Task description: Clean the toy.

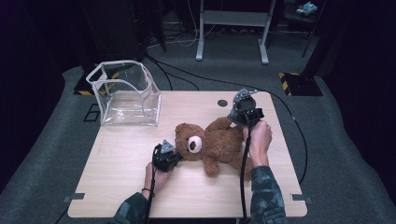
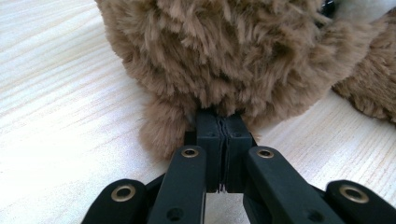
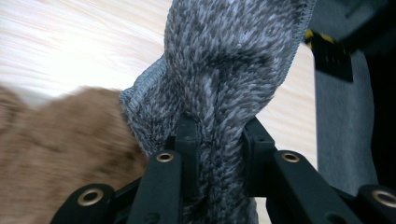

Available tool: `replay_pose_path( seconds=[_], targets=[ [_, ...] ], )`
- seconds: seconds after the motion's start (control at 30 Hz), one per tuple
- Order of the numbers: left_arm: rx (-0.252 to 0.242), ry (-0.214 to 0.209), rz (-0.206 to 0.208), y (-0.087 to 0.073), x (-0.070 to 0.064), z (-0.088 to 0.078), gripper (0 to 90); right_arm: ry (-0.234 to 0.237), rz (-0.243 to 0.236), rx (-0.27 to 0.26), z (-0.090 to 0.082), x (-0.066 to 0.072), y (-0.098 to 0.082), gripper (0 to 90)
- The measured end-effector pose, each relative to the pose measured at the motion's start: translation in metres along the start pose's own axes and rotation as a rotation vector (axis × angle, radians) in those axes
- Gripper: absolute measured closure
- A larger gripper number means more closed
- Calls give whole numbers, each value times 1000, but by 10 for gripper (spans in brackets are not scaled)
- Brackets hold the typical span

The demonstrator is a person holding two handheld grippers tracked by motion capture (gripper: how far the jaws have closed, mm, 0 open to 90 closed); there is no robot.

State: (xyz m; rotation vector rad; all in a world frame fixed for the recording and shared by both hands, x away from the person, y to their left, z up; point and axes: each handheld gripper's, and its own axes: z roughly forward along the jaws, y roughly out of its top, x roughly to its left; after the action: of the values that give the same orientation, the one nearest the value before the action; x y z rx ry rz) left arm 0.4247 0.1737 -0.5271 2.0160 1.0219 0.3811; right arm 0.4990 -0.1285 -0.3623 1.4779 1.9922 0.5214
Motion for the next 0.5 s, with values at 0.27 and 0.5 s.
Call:
replay_pose_path(
  seconds=[0.27,0.5],
  targets=[
    [-2,1,1,0,0,0,879,195,15,36,23,25,-3,742],
    [2,2,7,0,0,0,879,347,-55,14,26,69,13,741]
  ],
)
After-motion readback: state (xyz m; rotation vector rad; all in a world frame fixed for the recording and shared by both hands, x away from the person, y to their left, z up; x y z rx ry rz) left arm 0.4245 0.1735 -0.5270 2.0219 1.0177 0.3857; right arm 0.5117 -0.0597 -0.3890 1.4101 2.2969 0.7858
